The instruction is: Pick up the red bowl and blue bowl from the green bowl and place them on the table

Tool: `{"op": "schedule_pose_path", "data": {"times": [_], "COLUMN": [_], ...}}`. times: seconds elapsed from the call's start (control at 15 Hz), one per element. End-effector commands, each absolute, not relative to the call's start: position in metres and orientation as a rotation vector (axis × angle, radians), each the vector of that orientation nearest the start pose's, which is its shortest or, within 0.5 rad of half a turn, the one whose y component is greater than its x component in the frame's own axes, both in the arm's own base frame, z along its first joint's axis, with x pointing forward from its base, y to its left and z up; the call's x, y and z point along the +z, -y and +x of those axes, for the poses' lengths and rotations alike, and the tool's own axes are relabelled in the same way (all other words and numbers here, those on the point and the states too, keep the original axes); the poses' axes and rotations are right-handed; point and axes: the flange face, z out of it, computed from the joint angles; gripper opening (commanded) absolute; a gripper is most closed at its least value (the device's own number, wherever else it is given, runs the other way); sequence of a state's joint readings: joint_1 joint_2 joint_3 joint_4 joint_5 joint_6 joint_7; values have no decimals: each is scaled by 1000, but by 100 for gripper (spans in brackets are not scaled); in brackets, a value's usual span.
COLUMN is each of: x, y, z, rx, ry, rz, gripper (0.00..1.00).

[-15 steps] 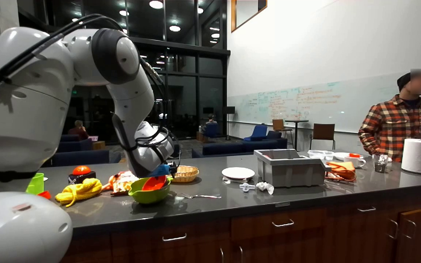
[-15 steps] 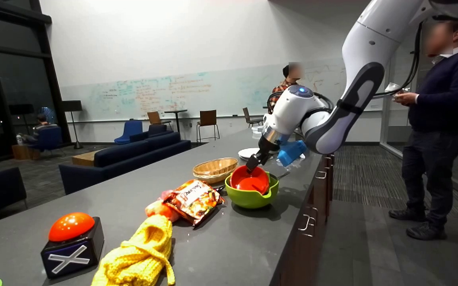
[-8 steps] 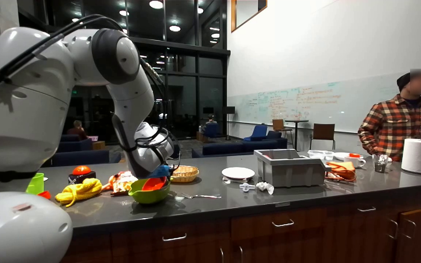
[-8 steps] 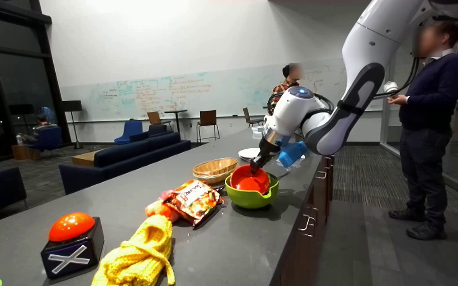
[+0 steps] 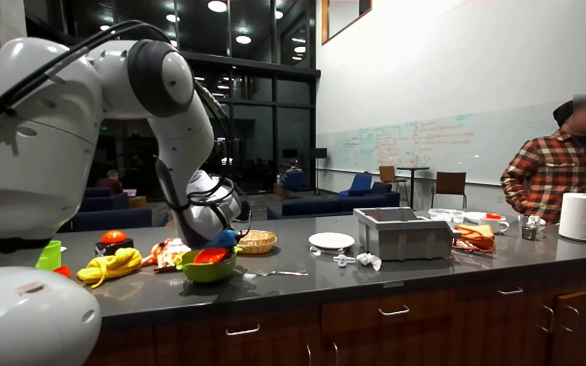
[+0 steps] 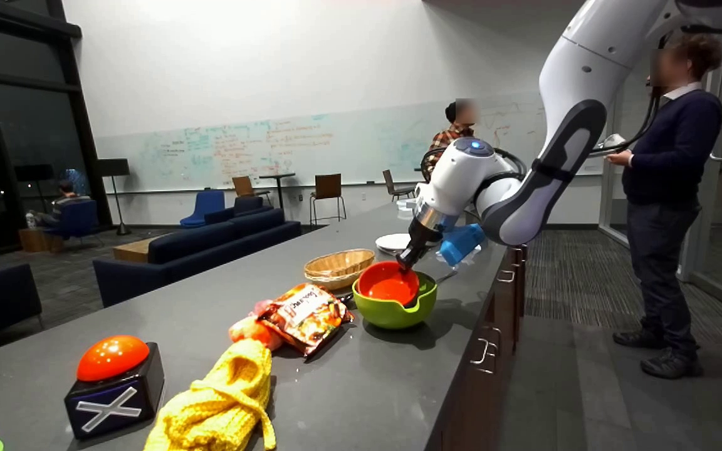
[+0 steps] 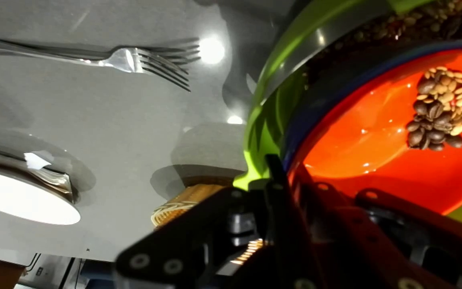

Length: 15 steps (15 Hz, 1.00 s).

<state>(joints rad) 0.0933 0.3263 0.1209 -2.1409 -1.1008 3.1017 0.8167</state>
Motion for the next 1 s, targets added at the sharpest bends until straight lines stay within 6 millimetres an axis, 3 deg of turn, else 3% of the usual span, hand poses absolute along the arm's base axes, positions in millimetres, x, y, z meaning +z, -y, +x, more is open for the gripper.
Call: {"op": "schedule_pose_path", "data": {"times": [0.0,0.93], "x": [303,314], "y": [-195,-201], "z": [551,550], "rx": [-1034,-1023], "ry": [728,807], "rz": [-2920,-2959], "gripper": [2,2]}}
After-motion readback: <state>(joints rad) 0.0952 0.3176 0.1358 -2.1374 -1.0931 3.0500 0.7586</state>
